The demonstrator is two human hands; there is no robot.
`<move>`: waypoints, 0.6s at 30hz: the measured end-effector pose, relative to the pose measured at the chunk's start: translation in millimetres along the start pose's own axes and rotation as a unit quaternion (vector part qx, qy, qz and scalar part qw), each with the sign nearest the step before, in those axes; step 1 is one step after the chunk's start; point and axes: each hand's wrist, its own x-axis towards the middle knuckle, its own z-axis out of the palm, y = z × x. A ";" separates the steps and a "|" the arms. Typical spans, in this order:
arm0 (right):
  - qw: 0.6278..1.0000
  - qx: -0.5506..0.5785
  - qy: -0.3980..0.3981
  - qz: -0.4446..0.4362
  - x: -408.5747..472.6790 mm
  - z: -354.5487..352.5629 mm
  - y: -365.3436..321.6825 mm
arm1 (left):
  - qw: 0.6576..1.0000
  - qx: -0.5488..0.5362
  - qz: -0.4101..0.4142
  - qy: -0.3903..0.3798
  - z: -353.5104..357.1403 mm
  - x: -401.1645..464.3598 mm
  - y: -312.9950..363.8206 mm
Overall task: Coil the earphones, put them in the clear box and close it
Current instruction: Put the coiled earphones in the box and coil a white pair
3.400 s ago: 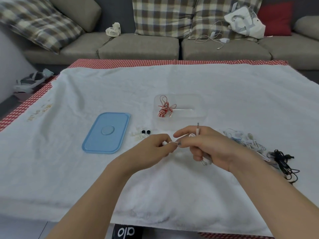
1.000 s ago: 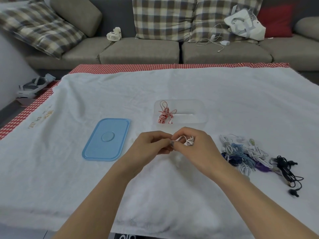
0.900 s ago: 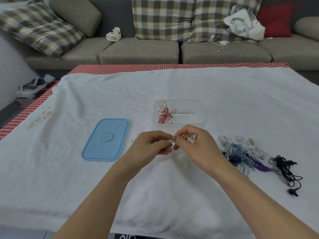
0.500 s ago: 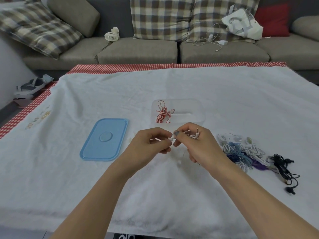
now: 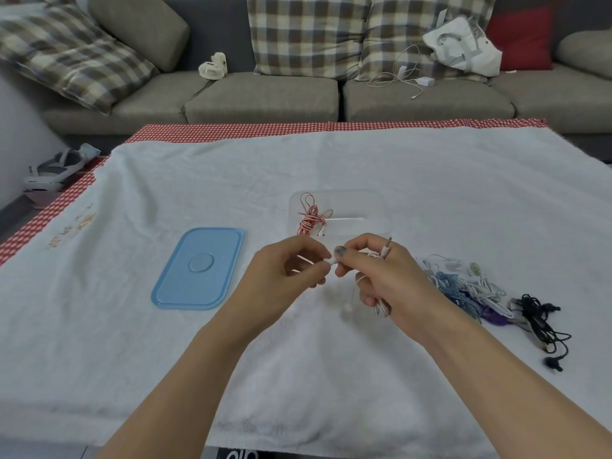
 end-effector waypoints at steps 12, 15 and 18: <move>0.987 0.124 -0.063 0.082 -2.3 -4.4 -10.6 | 0.997 -0.050 0.058 0.013 1.3 -3.9 6.9; 0.977 0.161 -0.084 0.108 -3.5 -6.6 -12.2 | 0.995 -0.082 0.057 0.003 0.7 -4.2 7.9; 0.967 0.197 -0.107 0.122 -4.9 -7.2 -12.8 | 0.991 -0.122 0.055 -0.004 0.2 -3.6 8.6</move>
